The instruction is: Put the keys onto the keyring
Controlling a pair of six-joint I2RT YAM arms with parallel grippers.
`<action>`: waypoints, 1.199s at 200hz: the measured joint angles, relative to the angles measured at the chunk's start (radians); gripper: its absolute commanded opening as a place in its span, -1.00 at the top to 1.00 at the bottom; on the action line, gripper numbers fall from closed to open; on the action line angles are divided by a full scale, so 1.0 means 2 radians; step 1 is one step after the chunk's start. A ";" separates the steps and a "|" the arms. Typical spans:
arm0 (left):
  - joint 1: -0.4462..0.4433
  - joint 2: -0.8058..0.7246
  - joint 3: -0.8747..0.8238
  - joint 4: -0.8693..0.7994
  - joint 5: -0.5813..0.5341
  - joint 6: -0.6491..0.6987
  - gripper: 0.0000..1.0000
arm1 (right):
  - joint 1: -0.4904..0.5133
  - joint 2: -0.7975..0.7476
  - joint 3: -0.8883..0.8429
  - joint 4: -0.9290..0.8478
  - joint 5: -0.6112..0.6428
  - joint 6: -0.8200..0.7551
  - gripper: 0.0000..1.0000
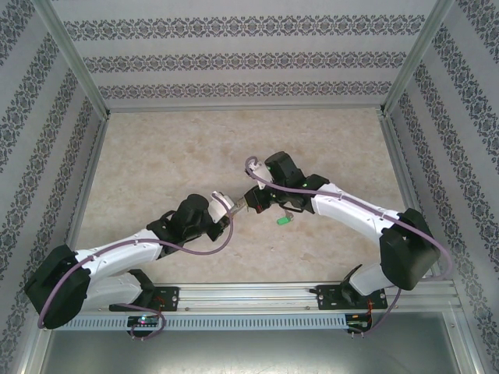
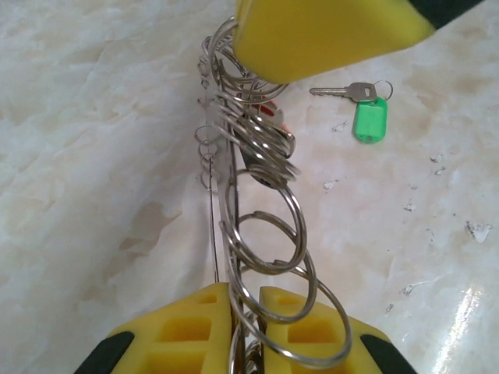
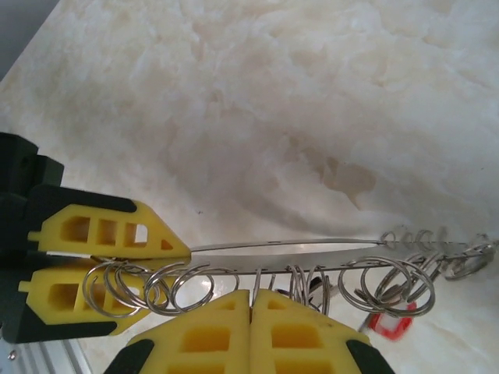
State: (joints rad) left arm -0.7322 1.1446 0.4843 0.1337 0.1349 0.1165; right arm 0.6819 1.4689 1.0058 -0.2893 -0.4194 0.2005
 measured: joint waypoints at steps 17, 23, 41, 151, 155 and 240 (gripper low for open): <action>0.000 0.001 0.002 -0.007 0.005 0.013 0.97 | -0.005 0.000 0.001 -0.014 -0.015 -0.012 1.00; 0.000 0.001 0.002 -0.009 0.007 0.017 1.00 | -0.006 0.000 0.002 -0.019 -0.019 -0.015 1.00; -0.001 0.002 0.003 -0.012 0.017 0.031 1.00 | -0.006 0.000 0.007 -0.040 -0.030 -0.022 1.00; 0.001 0.003 0.032 -0.083 0.037 0.161 1.00 | -0.009 0.077 0.128 -0.214 -0.055 -0.048 1.00; 0.001 0.003 0.032 -0.083 0.038 0.164 1.00 | -0.009 0.078 0.131 -0.218 -0.056 -0.049 1.00; 0.001 0.003 0.040 -0.103 0.046 0.201 1.00 | -0.013 0.104 0.168 -0.276 -0.072 -0.063 1.00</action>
State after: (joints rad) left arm -0.7300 1.1503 0.5640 -0.0727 0.2268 0.5186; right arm 0.6567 1.6768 1.3418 -0.8413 -0.5644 0.0753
